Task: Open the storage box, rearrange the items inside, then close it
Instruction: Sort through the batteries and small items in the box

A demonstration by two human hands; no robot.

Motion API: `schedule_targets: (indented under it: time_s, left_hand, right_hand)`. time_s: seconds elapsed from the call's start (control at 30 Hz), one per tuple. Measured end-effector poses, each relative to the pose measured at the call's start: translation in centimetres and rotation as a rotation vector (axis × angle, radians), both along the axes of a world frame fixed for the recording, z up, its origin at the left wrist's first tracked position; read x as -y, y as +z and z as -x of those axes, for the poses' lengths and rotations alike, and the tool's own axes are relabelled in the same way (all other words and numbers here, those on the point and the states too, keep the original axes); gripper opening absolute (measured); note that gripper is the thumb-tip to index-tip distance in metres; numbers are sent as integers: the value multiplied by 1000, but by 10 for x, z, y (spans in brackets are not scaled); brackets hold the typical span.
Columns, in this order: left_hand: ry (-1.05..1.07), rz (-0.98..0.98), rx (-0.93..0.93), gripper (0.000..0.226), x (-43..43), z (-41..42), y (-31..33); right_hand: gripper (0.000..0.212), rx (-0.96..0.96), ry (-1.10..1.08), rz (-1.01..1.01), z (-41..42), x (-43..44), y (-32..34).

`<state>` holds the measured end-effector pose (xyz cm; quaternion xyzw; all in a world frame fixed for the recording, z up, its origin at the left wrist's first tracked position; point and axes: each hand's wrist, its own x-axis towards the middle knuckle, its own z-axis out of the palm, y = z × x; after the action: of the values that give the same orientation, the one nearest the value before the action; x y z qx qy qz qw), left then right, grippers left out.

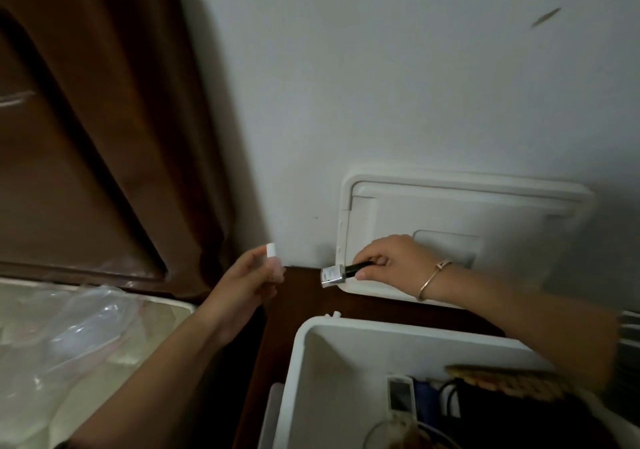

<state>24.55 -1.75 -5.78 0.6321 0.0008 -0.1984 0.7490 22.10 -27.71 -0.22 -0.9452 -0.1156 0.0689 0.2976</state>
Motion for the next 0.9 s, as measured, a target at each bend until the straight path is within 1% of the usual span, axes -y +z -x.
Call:
schedule_targets:
  time_s: [0.03,0.1,0.13,0.2,0.27,0.33,0.43,0.57,0.7,0.8,0.9]
  left_hand:
    - [-35,48,-3,8,-2,8,13]
    - [-76,145,-49,5,-3,26,38]
    - [-61,187,-97,3,-2,36,50]
    - [-20,225,-197,15,2,51,60]
    - [55,234,-246,11,1,85,81]
    - [112,241,-293,16,3,101,83]
    - [97,228,-288,20,-2,129,92]
    - [6,237,-247,17,-10,162,99]
    - [-99,209,-184,20,-15,188,104]
    - [-149,97,-112,25,-17,207,108]
    - [-176,-76,-23,32,-17,218,106]
  right_hand:
    - [14,9,-45,-65,12,-1,11]
    - [12,0,-123,-223,38,-5,30]
    - [10,-10,-145,-297,51,-8,38]
    - [8,-29,-187,-419,71,-14,46]
    - [10,-32,-244,-546,109,-24,61]
    - [12,-27,-300,-602,126,-31,59]
    - [19,-34,-407,-735,155,-42,59]
    - [28,-71,-516,-898,184,-48,59]
    - [33,-124,-590,-976,203,-53,59]
    - [34,-95,-610,-950,216,-57,59]
    - [34,-91,-625,-906,224,-59,55]
